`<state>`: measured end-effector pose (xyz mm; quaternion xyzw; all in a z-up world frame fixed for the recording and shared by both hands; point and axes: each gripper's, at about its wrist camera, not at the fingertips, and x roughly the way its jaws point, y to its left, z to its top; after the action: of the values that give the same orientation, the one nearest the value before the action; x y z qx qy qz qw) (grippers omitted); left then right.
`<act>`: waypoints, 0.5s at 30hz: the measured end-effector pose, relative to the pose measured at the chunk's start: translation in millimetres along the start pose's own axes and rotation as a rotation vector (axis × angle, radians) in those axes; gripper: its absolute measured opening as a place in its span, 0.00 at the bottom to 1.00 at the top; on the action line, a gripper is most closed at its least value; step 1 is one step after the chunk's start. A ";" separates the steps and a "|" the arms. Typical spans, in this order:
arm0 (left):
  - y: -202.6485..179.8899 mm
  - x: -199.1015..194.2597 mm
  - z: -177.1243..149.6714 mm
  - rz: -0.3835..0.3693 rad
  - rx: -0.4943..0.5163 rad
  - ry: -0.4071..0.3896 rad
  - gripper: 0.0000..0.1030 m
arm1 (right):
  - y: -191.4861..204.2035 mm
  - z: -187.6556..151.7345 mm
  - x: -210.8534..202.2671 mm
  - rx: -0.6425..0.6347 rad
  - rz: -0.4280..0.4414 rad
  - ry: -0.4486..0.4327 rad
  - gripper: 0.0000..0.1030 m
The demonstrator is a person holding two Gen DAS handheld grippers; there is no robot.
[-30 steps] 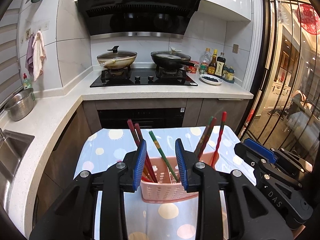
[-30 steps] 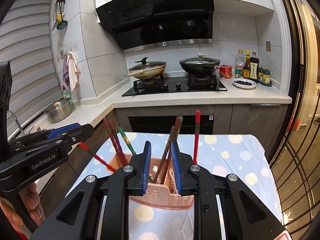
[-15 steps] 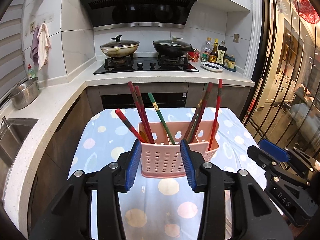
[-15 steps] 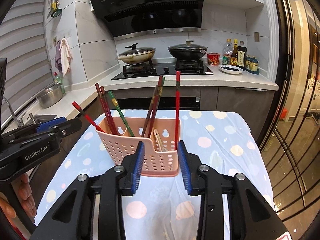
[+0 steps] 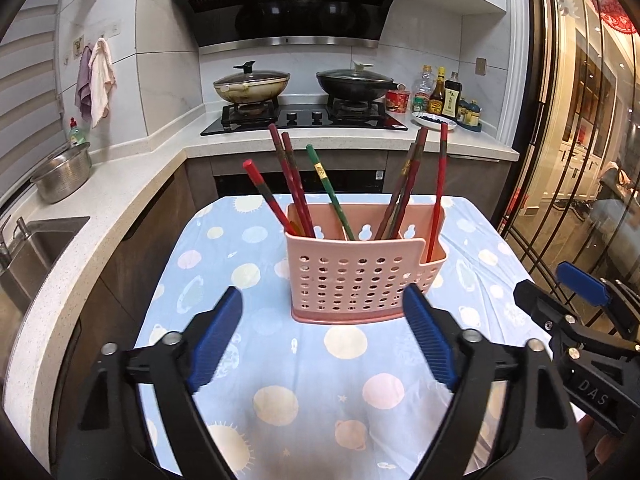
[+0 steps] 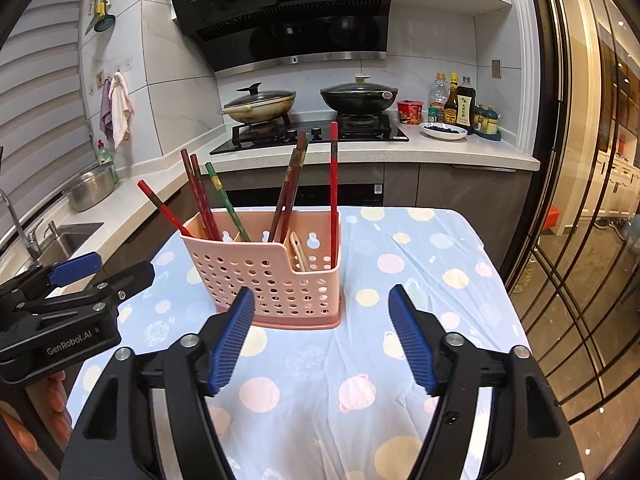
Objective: Organize utensils
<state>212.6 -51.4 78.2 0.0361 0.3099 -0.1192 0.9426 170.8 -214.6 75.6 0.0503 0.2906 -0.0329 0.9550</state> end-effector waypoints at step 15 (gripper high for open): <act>0.7 6.9 -17.8 0.041 -0.011 0.053 0.93 | 0.2 -13.9 -6.0 -0.005 -0.064 -0.018 0.94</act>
<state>207.9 -49.5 59.8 0.0401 0.3346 -0.0972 0.9365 158.2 -212.6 67.5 0.0384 0.2837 -0.0632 0.9561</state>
